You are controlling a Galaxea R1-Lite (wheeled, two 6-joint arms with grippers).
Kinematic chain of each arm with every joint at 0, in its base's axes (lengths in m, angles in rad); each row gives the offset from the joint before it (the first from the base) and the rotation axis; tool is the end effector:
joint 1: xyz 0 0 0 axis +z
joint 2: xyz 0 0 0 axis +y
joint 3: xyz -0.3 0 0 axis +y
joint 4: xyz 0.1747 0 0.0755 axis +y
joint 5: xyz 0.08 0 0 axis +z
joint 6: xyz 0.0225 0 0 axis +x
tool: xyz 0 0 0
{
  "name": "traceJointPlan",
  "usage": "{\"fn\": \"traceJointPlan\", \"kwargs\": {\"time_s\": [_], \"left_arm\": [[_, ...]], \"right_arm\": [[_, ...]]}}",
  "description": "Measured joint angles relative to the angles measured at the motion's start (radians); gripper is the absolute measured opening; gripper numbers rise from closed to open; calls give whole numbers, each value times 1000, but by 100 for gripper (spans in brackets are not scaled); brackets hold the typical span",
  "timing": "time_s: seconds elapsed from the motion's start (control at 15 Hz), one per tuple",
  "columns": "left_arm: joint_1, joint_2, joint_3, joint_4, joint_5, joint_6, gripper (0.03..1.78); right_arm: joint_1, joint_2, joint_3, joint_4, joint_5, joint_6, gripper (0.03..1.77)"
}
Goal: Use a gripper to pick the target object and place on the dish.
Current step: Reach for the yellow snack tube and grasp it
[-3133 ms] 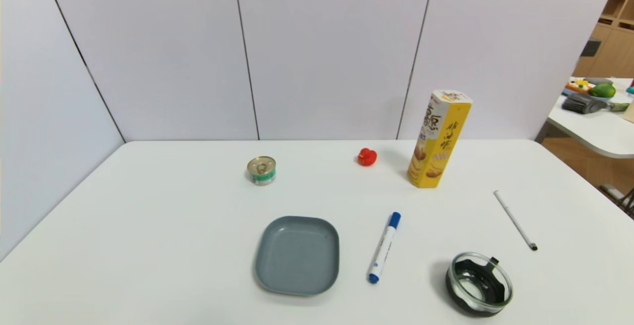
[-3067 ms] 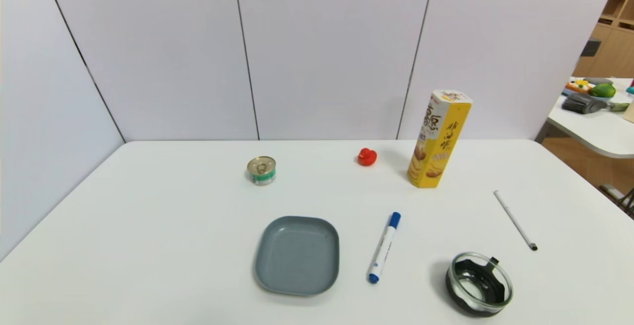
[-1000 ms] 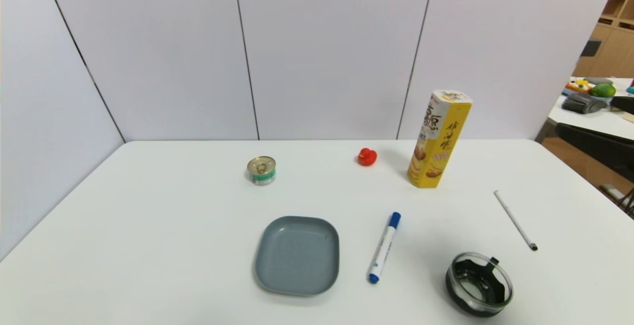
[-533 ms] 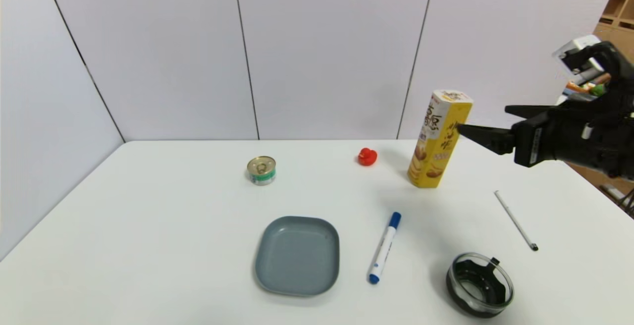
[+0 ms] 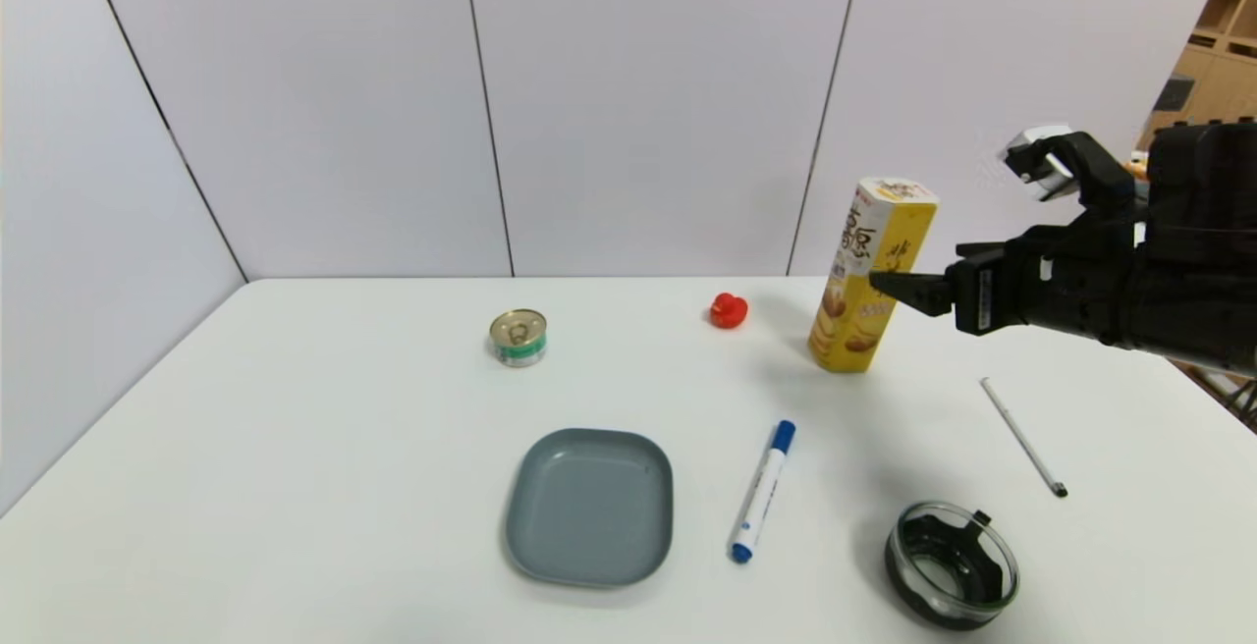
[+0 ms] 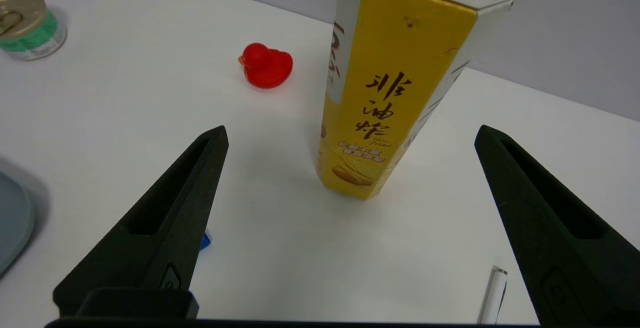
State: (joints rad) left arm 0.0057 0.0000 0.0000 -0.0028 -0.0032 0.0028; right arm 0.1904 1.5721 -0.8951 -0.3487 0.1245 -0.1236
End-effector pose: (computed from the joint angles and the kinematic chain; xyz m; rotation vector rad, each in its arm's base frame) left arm -0.0228 -0.0002 0.0758 0.0028 -0.0028 0.0025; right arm 0.2751 0.0559 0.2164 -0.1323 0.3098 0.3321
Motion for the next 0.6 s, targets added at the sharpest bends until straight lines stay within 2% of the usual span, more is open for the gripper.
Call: {"fn": "traceJointPlan", "kwargs": {"time_s": [0.4,0.6], "left_arm": [[0,0,0,0,0,0,169],[0,0,0,0,0,0,169]], "right_arm": [[-7,80,-3,-46,2,125,171],[-13,126,-1,-83,2,140,171]]}}
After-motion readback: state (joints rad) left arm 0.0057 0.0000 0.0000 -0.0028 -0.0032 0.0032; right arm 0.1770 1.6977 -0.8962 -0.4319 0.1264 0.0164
